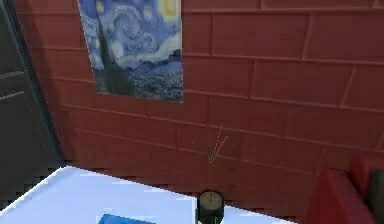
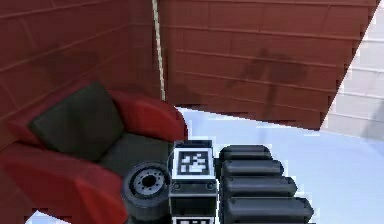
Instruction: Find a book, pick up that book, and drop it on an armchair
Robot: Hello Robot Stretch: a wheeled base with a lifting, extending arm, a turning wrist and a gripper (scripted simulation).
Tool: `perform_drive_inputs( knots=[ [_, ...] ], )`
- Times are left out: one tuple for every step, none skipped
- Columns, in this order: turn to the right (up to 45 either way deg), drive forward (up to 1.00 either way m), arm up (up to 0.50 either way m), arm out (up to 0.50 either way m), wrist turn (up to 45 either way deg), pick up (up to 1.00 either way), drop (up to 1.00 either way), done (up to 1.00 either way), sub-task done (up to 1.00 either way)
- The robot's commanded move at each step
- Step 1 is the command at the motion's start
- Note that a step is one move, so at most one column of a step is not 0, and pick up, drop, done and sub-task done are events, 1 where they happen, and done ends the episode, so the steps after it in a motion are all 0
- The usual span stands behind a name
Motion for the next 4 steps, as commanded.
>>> perform_drive_inputs(
  knots=[
    [-45.0,0.0,0.0,0.0,0.0,0.0,0.0,0.0,0.0],
    [-42.0,0.0,0.0,0.0,0.0,0.0,0.0,0.0,0.0],
    [45.0,0.0,0.0,0.0,0.0,0.0,0.0,0.0,0.0],
    [45.0,0.0,0.0,0.0,0.0,0.0,0.0,0.0,0.0]
  ],
)
